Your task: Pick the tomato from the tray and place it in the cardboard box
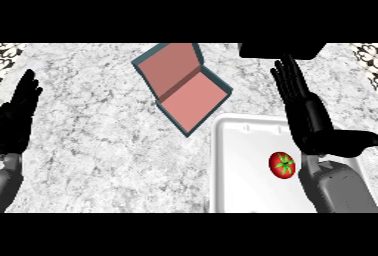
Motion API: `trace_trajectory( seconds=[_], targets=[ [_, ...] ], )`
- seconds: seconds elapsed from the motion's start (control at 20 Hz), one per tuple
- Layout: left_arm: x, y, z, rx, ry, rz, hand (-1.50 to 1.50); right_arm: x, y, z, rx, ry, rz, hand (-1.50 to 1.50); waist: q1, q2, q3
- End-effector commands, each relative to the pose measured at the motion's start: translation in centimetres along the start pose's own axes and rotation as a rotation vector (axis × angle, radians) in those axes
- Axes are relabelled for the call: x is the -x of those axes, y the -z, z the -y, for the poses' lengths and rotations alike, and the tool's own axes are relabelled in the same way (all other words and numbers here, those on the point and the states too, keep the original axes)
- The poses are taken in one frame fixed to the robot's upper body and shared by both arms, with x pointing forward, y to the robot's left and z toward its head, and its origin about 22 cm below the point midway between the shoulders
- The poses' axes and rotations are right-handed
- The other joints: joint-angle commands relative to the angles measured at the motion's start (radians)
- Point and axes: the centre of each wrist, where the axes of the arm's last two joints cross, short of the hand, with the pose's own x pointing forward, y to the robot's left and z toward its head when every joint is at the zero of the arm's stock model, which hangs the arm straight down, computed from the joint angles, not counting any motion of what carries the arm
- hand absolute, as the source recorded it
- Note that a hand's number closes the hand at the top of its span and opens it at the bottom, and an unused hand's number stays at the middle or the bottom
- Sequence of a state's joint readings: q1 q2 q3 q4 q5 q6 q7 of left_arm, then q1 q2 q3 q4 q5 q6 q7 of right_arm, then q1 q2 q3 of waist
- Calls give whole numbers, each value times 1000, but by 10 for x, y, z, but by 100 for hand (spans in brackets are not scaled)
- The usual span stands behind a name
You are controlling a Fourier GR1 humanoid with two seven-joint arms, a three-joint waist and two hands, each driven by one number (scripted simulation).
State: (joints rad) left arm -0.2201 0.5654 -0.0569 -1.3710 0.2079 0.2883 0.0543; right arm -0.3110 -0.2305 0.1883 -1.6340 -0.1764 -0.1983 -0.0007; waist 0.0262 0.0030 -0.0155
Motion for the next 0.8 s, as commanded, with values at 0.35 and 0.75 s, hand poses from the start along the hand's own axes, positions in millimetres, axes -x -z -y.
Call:
trace_trajectory(
  seconds=[0.35,0.75],
  targets=[
    [39,-21,-17,-12,183,-104,0,-30,-8,75,-567,-585,14,-150,-15,-14,2],
    [54,-26,1,7,214,-108,0,80,-91,163,-515,-37,55,-150,-19,10,20]
  ],
)
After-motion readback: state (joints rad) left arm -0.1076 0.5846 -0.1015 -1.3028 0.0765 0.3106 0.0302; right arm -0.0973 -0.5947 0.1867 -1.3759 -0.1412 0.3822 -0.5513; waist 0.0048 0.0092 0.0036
